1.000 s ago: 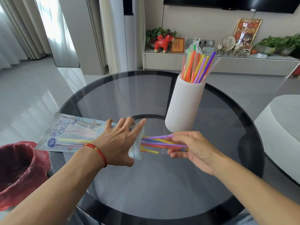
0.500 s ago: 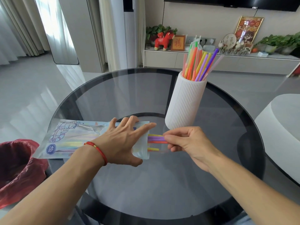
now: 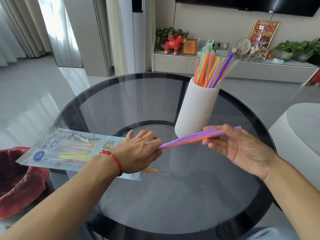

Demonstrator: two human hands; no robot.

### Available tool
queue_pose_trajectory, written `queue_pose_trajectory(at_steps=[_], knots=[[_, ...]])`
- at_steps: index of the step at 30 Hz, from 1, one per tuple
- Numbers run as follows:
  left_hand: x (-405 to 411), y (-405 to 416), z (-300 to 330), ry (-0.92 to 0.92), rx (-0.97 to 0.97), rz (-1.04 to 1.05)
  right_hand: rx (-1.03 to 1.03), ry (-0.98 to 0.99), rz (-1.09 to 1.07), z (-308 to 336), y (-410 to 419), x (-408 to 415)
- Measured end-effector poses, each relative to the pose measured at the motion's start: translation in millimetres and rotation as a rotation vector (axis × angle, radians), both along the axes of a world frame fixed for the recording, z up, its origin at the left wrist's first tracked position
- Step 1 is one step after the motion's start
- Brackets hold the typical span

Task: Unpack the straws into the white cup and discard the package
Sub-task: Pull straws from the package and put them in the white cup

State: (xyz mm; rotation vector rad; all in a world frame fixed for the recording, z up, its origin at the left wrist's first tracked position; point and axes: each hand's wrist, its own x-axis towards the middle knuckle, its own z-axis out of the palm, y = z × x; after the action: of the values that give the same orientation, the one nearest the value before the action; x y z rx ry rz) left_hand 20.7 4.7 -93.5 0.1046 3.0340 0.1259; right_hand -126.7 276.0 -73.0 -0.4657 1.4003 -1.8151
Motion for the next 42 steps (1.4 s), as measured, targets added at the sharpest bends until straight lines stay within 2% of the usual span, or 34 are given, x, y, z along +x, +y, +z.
queue_pose_trajectory(at_steps=[3, 6, 8, 11, 16, 20, 26, 34, 38, 42], knots=[[-1, 4, 3, 0.034, 0.035, 0.011, -0.133, 0.006, -0.005, -2, -12, 11], [-2, 11, 3, 0.075, 0.037, -0.036, -0.055, 0.138, -0.033, -17, -44, 38], [-3, 16, 1, 0.058, 0.037, -0.076, 0.019, 0.242, -0.139, -25, -65, 54], [-4, 12, -3, 0.010, 0.049, -0.037, 0.165, 0.484, -0.284, -18, -76, 55], [-1, -9, -9, -0.073, 0.144, 0.034, 0.297, 0.909, -0.382, 35, -47, 40], [-2, -15, -14, -0.061, 0.159, 0.049, 0.497, 1.145, -0.325, 74, -40, 29], [-2, -15, -13, -0.036, 0.153, 0.014, 0.739, 1.098, -0.215, 35, -66, 29], [-6, -13, -13, 0.047, 0.179, -0.038, 0.703, 1.065, -0.158, 11, -63, 31], [-7, -13, -11, 0.110, 0.207, -0.032, 0.537, 0.906, -0.291, 19, -53, 27], [-9, -7, -5, 0.392, 0.289, -0.011, 0.213, 0.700, -0.472, 36, -47, 19]])
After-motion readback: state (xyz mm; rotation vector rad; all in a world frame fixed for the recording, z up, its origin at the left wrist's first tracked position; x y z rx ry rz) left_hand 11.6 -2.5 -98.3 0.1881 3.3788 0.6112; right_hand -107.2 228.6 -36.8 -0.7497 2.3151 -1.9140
